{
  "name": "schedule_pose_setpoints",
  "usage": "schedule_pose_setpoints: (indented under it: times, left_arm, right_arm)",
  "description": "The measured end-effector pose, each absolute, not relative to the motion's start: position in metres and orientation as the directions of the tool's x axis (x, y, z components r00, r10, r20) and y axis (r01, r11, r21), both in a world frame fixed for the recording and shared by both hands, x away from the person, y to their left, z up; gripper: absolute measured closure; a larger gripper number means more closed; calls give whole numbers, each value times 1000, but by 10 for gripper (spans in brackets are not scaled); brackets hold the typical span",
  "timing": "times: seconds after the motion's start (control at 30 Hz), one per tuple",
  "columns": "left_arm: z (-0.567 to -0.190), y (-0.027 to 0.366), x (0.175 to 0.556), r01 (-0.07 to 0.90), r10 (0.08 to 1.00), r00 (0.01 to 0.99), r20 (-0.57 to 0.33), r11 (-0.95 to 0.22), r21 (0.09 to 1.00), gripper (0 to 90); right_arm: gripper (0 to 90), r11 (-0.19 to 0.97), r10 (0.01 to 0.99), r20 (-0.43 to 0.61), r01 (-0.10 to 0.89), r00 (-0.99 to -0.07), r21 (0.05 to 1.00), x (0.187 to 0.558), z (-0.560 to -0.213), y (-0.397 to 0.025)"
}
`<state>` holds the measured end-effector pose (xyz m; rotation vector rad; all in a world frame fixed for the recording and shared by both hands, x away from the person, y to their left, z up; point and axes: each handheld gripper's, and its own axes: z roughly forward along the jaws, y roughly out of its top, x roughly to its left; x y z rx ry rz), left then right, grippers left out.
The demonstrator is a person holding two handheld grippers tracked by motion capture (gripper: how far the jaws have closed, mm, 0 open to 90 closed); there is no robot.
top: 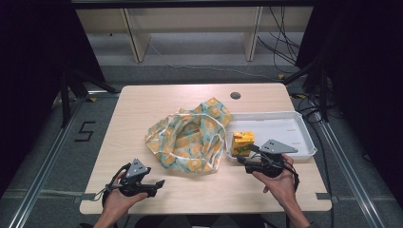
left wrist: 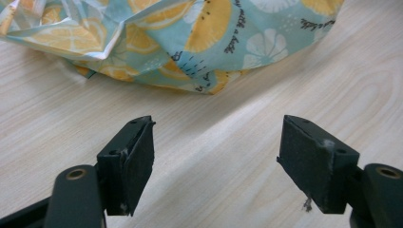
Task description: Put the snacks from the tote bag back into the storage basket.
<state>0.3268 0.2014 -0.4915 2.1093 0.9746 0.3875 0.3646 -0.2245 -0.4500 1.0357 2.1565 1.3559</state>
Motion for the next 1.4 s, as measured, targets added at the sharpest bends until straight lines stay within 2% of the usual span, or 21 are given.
schedule_pose_setpoints:
  times: [0.1,0.27,0.33,0.37,0.5,0.63,0.83,0.9,1.13,1.17,1.23,1.4]
  left_arm:
    - [-491,202,325,502,740,673,-26,-430,751,270]
    - [-492,201,323,520,764,643,-52,-386,762,262]
    - [-491,203,322,506,753,657,-30,-411,758,262]
    - [-491,204,321,499,749,662,-28,-413,762,261]
    - [-492,205,318,510,753,656,-44,-400,761,254]
    - [-490,205,315,512,755,654,-43,-400,760,248]
    - [-491,205,312,510,754,656,-38,-406,758,244]
    - [-492,203,311,517,762,645,-57,-379,768,240]
    - [-495,198,305,512,755,654,-52,-391,765,235]
    - [-494,199,304,509,743,668,-38,-420,751,233]
    - [-496,195,302,506,742,669,-44,-411,758,231]
    - [-497,192,298,507,743,667,-54,-400,764,225]
  right_arm:
    - [338,258,761,74,405,-644,877,361,-451,-226]
    - [309,269,773,69,424,-631,865,358,-454,-230]
    - [305,267,777,70,429,-625,863,356,-455,-230]
    - [297,278,772,53,412,-633,868,357,-456,-231]
    - [244,275,785,78,459,-615,845,351,-460,-230]
    - [201,321,771,60,470,-633,822,346,-467,-233]
    - [196,336,768,53,473,-638,814,338,-469,-236]
    - [195,326,771,78,498,-632,803,331,-471,-236]
    - [191,358,760,63,497,-647,791,324,-479,-238]
    - [187,359,758,64,497,-649,790,322,-480,-238]
    - [171,350,769,85,528,-633,774,317,-483,-238]
    - [169,381,748,70,514,-660,769,314,-487,-241]
